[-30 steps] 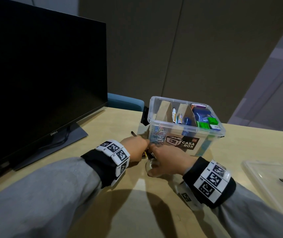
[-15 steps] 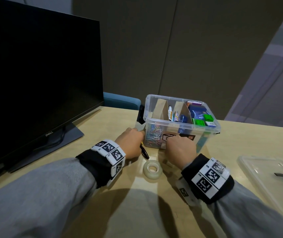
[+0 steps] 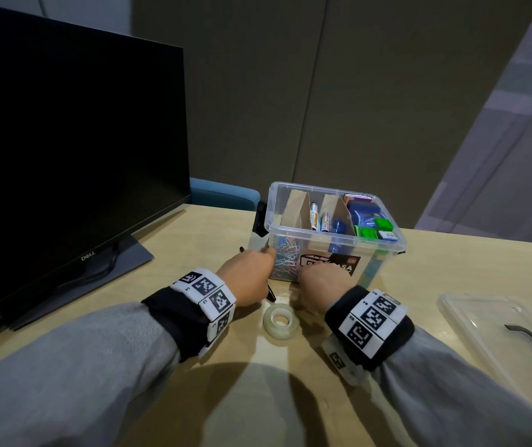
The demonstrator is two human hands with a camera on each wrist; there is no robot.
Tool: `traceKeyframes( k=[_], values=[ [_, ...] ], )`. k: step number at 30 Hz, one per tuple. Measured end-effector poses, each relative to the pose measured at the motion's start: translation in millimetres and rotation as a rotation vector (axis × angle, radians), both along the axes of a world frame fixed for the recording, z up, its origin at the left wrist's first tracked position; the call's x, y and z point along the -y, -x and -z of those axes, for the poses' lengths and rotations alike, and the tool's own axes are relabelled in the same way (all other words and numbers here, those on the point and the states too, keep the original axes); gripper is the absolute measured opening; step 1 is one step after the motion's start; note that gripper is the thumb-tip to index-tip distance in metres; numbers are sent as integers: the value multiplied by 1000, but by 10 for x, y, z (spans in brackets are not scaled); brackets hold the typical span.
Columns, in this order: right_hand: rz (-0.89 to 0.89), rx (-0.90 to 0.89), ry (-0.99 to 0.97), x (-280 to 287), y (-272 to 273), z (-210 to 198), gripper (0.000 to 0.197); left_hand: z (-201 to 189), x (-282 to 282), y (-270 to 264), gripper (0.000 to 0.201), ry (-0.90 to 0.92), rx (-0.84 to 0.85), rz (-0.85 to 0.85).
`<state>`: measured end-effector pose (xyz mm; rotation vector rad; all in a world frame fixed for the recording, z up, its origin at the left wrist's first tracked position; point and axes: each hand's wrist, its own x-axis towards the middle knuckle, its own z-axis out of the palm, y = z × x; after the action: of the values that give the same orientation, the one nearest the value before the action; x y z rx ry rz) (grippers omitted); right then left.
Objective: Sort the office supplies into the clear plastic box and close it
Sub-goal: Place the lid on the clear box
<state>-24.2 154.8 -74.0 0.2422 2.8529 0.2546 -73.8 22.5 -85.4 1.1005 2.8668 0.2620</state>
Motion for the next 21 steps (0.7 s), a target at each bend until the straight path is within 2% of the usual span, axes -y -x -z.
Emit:
traceKeyframes(
  k=[4, 8, 11, 15, 18, 21],
  values=[
    [15, 7, 28, -7, -23, -27, 31, -7, -5, -31, 28, -27, -13, 36],
    [42, 94, 65, -7, -73, -79, 29, -10, -30, -67, 14, -105, -53, 61],
    [32, 174, 101, -48, -139, -207, 42, -40, -36, -114, 14, -221, -113, 82],
    [21, 202, 301, -200, -223, -477, 55, -168, 7, -150, 13, -409, -127, 109],
    [20, 39, 502, -384, -265, -814, 51, -268, 17, -120, 18, -623, -5, 91],
    [37, -350, 807, -573, -259, -1121, 41, -363, -41, -24, 21, -851, 61, 43]
  ],
)
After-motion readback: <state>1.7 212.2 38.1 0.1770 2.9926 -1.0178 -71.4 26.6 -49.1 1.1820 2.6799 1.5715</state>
